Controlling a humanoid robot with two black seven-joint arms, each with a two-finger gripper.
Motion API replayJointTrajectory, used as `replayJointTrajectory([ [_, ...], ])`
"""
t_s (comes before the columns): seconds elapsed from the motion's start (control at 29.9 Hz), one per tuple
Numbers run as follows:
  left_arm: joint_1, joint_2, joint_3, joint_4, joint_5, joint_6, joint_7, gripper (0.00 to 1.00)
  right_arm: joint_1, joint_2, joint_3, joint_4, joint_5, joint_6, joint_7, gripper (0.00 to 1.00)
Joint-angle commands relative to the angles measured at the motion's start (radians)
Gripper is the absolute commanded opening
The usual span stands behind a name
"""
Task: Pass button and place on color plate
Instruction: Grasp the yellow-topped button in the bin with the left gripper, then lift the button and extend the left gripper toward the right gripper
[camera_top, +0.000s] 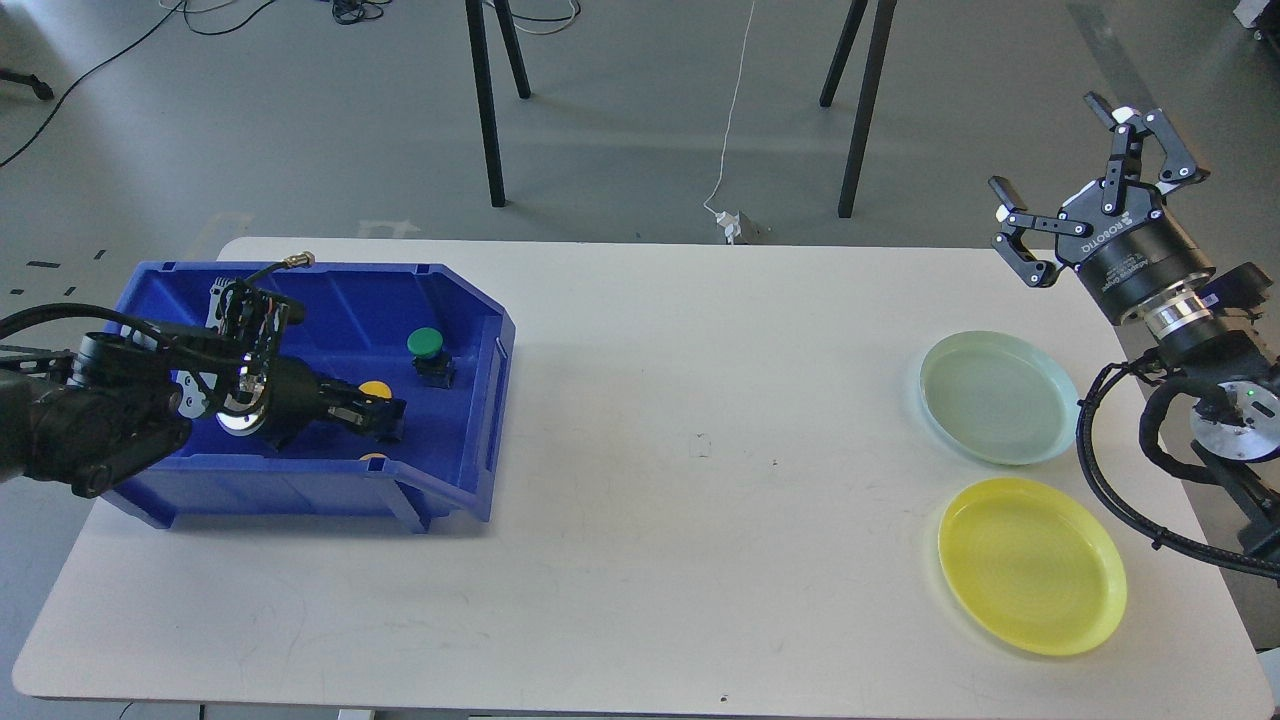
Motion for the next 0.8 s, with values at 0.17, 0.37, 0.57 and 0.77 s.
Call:
replayJointTrajectory([
  [0.17, -0.01, 0.021, -0.005, -0.017, -0.005, 0.017, 0.0, 0.1, -0.001, -0.001, 0.015, -0.001, 0.0, 0.0, 0.0, 0.99],
  [0.37, -0.128, 0.222, -0.052, -0.253, -0.02, -0.006, 0.0, 0.1, -0.001, 0.0, 0.044, 0.002, 0.005, 0.0, -0.003, 0.99],
  [0.57, -0.142, 0.463, -0.32, -0.567, -0.121, -0.096, 0.0, 0.1, -0.015, -0.04, 0.032, 0.031, -0.032, 0.0, -0.003, 0.99],
  [0.77, -0.066, 0.402, -0.471, -0.735, -0.501, -0.101, 0.0, 0.1, -0.082, -0.158, 0.035, 0.154, -0.069, -0.024, 0.002, 0.99],
])
